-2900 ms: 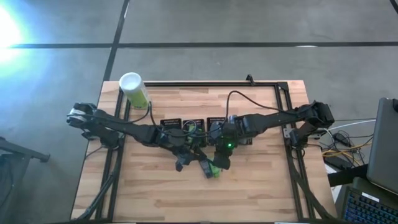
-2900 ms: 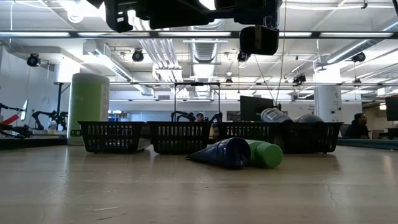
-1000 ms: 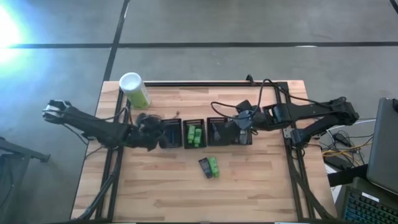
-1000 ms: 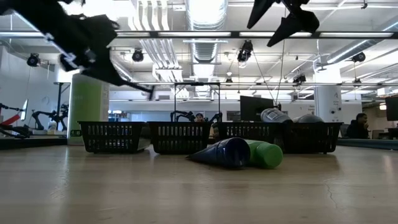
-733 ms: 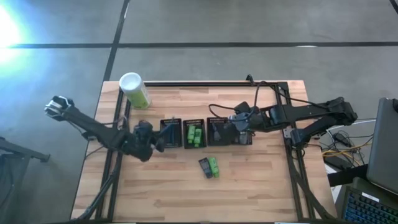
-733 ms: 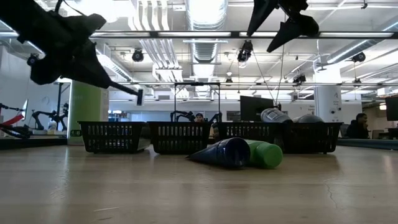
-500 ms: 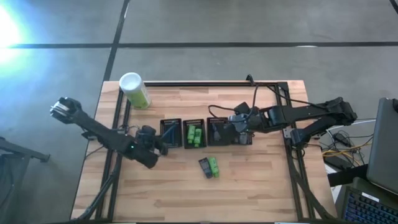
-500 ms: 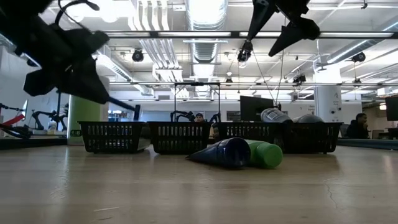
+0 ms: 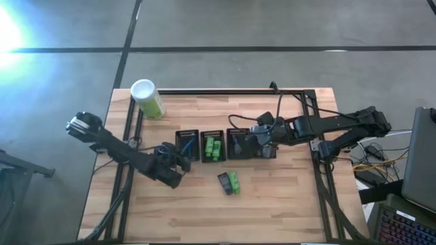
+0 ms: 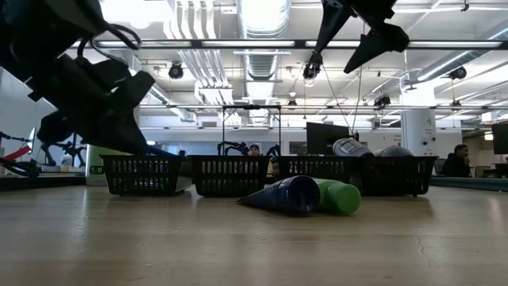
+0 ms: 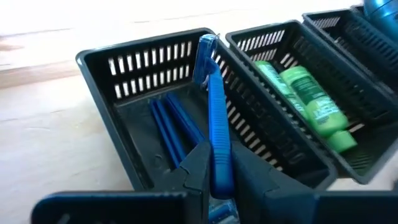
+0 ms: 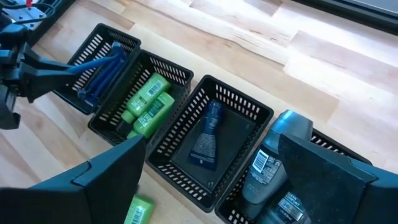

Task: Pick & Place Travel size toiletries
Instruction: Put the blue razor into the left black basket, then put the green shampoo into the middle left black basket

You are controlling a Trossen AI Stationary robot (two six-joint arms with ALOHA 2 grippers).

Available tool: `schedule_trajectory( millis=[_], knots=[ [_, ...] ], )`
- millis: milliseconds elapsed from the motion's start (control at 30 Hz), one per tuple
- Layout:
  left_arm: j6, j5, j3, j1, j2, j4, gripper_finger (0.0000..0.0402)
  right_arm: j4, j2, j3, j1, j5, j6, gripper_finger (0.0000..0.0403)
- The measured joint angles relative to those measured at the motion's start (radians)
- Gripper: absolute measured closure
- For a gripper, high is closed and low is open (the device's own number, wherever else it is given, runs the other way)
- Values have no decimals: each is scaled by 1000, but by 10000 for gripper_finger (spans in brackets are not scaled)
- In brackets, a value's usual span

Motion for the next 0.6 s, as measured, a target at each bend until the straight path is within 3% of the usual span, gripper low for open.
schedule_trajectory(
  millis=[333, 467, 600],
  knots=[
    [0, -10, -5, 1, 42, 13, 268, -1, 0, -2, 0, -43, 1, 39],
    [4, 46, 0, 0, 31, 13, 231, -1, 0, -10, 2, -100, 5, 39],
    [118, 67, 30, -16, -3, 16, 210, -1, 2, -23, 6, -151, 34, 39]
  ],
)
